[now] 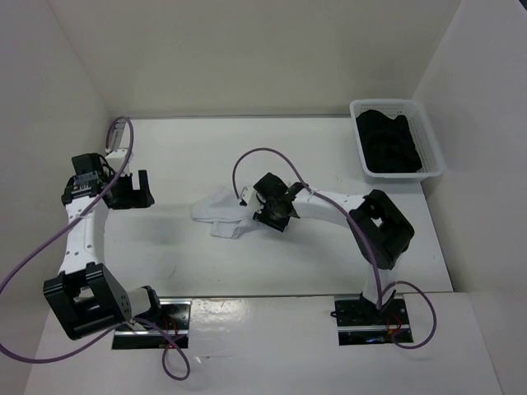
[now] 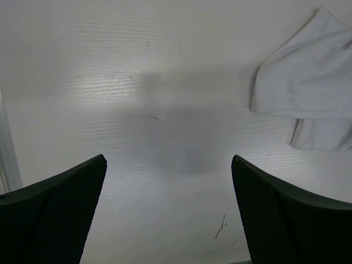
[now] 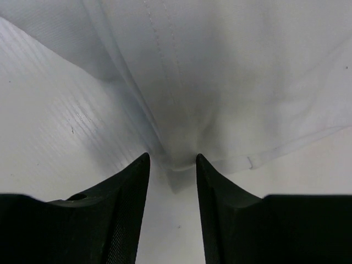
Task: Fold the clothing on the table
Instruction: Flatten the skirt out
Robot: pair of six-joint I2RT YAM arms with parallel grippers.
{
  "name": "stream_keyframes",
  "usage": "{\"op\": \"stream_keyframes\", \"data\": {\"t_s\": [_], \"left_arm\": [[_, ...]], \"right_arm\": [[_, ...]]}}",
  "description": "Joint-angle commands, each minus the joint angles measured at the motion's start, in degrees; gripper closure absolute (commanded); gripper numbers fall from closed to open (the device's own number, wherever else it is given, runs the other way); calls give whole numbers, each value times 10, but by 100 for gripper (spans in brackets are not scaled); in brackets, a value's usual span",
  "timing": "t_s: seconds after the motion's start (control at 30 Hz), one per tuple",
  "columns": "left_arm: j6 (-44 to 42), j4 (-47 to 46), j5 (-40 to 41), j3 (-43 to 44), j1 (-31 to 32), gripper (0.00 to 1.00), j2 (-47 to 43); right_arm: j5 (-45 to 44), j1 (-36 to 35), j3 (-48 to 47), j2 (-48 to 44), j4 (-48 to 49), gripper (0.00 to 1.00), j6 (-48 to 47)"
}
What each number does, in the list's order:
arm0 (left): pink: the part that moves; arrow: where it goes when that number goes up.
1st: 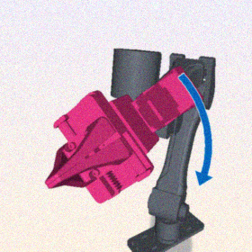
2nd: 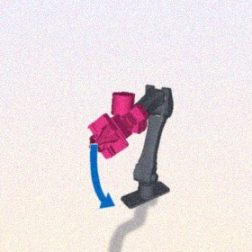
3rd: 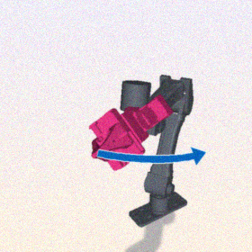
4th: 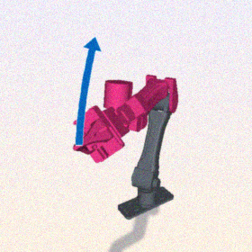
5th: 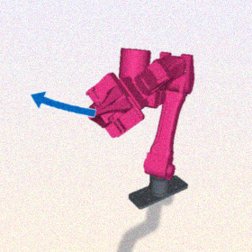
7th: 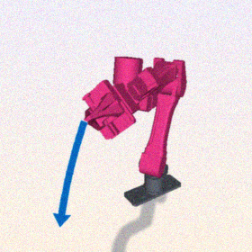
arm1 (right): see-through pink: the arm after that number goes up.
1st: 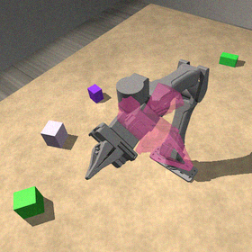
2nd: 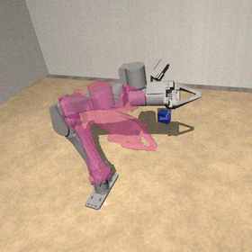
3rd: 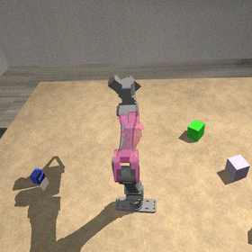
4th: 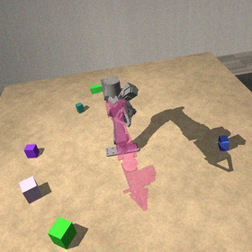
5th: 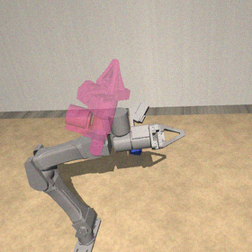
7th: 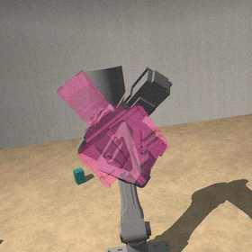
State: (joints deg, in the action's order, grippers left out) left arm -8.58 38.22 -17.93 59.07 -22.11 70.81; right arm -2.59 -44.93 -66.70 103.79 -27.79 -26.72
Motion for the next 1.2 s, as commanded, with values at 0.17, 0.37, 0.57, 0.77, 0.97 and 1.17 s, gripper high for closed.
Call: {"op": "stream_keyframes", "data": {"t_s": [0.17,0.37,0.57,0.77,0.97,1.17], "left_arm": [[8,-8,-16,-6,-5,0,-15],[8,-8,-16,-6,-5,0,-15],[8,-8,-21,-6,-5,0,-15],[-5,-8,-32,-6,-5,0,-15],[-11,-2,-49,-6,-5,0,-10],[-28,3,-75,-6,-5,0,-15]], "right_arm": [[-22,-7,6,8,42,66,-3],[-28,-7,6,8,42,85,-3],[-33,-7,-7,8,32,100,3],[-10,-7,-105,-20,-25,100,3],[-31,8,-266,0,-52,100,-15],[-57,82,-390,88,-9,100,-9]]}}
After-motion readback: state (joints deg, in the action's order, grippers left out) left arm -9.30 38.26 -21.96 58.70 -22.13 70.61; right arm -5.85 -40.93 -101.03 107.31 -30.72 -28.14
